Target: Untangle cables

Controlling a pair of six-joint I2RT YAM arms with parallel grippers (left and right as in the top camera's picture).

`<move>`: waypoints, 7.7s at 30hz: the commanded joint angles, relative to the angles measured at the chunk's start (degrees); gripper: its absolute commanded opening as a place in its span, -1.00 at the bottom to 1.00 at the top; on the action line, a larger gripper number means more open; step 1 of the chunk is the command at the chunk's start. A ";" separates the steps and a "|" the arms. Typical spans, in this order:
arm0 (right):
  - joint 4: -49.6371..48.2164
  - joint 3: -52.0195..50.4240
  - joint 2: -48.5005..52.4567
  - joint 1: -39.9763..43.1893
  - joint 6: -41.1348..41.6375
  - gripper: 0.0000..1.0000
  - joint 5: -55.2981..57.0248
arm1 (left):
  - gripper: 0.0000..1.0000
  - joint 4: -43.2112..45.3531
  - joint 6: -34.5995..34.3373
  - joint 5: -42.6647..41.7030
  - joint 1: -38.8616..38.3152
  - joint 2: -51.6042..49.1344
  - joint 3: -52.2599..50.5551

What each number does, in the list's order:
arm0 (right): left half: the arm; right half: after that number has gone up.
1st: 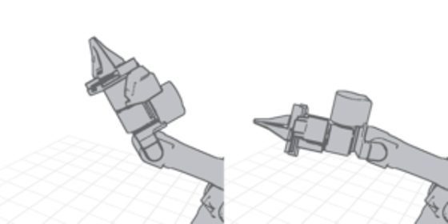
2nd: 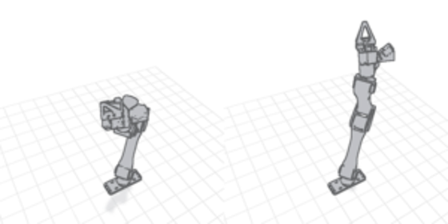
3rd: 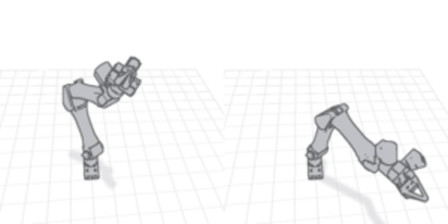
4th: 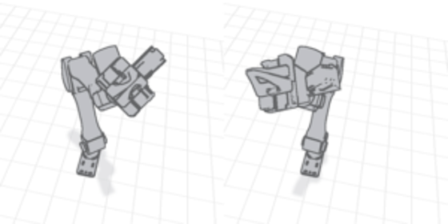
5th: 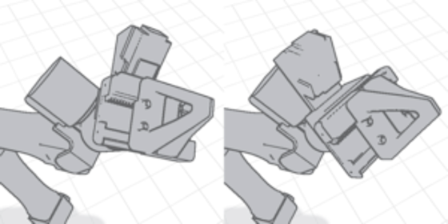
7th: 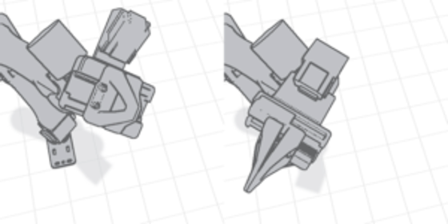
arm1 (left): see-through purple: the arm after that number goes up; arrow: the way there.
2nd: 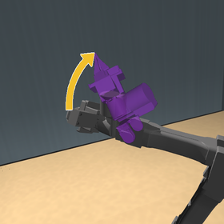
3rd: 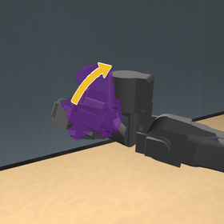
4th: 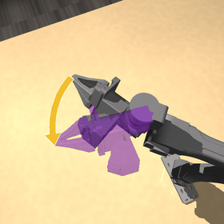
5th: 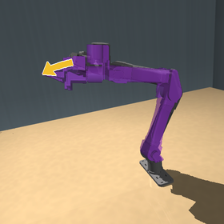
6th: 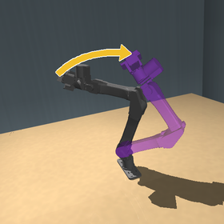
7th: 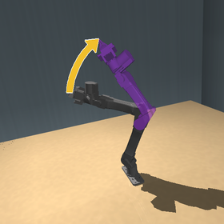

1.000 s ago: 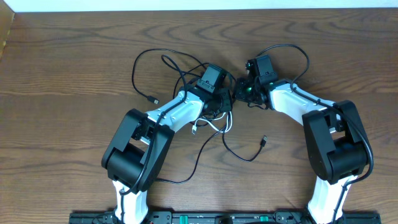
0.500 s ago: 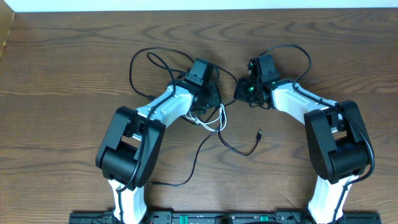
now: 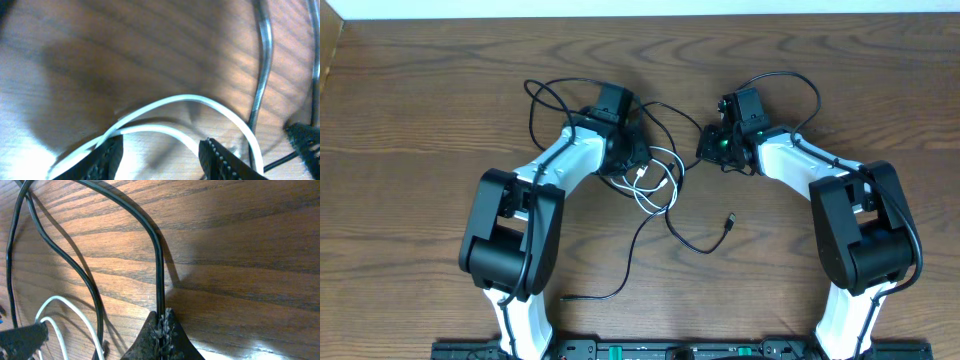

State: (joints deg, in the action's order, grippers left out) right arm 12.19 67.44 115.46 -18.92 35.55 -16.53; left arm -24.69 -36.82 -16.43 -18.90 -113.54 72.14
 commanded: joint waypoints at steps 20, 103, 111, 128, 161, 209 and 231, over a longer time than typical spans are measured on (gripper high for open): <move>0.63 -0.70 1.14 0.39 -0.46 -0.98 1.99 | 0.23 8.22 -6.80 -1.01 -9.33 -4.26 1.60; -8.46 11.67 -45.07 -8.90 -33.11 -0.98 23.69 | -0.85 -6.08 8.68 13.27 13.53 0.70 1.60; 1.29 11.61 -43.91 -8.87 -31.06 -0.68 23.91 | -0.85 -6.08 8.68 13.03 13.53 0.70 1.60; 24.48 11.61 -24.81 -4.70 -16.28 0.60 21.97 | -0.83 -6.12 8.70 13.03 13.53 0.72 1.60; 37.75 11.47 2.64 2.47 -7.72 -0.55 13.81 | -0.71 -6.12 8.70 12.98 13.46 0.70 1.60; 19.26 11.65 -36.39 -11.39 -20.11 -0.98 10.47 | 0.45 -2.86 15.54 -10.36 13.35 0.72 1.60; -10.86 11.63 -39.23 -11.50 -36.30 -0.98 19.76 | 0.47 -2.62 15.54 -10.38 13.35 0.72 1.60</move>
State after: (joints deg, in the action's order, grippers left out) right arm 2.94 78.81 76.82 -29.93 4.67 -2.68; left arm -27.05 -22.02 -26.70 -5.72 -114.10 74.26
